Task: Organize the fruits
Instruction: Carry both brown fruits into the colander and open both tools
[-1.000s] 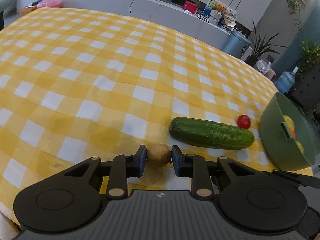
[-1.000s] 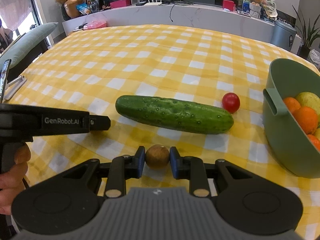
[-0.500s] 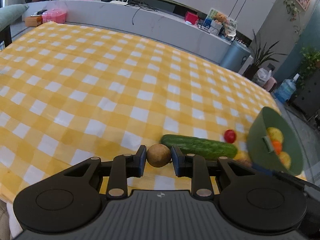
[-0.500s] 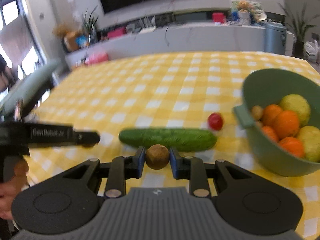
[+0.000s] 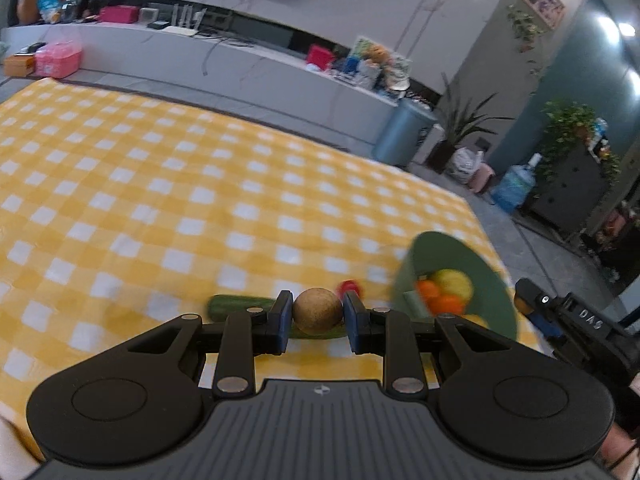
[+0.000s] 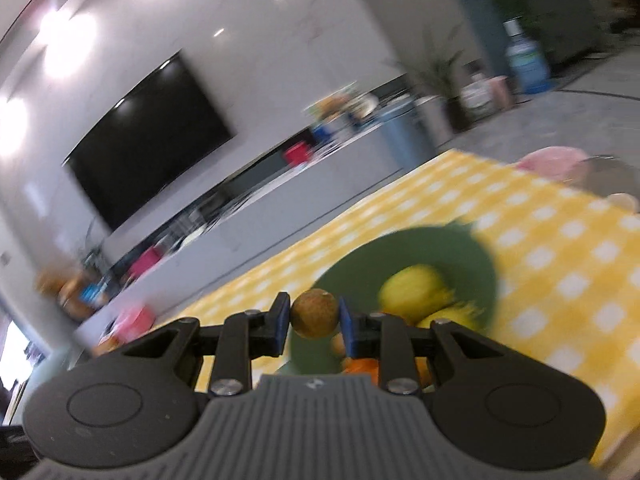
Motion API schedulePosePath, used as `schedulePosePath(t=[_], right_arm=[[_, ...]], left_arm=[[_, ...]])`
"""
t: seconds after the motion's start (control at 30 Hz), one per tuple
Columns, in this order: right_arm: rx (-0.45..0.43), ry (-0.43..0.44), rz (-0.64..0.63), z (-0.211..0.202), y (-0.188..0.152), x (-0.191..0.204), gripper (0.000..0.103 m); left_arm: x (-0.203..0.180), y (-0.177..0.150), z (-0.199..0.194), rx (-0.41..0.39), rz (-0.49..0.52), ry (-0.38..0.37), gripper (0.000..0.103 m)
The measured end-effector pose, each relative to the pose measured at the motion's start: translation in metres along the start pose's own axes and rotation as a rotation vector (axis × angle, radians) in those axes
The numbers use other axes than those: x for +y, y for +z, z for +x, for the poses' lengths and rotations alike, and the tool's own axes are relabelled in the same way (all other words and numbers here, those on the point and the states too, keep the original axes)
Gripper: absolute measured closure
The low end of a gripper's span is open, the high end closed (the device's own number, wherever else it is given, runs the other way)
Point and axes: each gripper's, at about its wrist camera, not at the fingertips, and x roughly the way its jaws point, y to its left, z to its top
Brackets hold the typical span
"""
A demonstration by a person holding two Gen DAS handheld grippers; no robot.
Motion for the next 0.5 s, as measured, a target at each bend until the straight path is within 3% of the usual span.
schedulePosePath(t=[0.13, 0.3, 0.5], right_arm=[[-0.045, -0.038, 0.080, -0.008, 0.014, -0.024, 0.080], [-0.084, -0.112, 0.091, -0.014, 0.021, -0.039, 0.080], [-0.067, -0.145, 0.054, -0.005, 0.025, -0.049, 0.080]], left_arm=[[-0.026, 0.001, 0.014, -0.012, 0.060, -0.096, 0.073], [-0.060, 0.000, 0.046, 0.016, 0.118, -0.188, 0.073], [-0.095, -0.001, 0.080, 0.052, 0.186, -0.229, 0.073]])
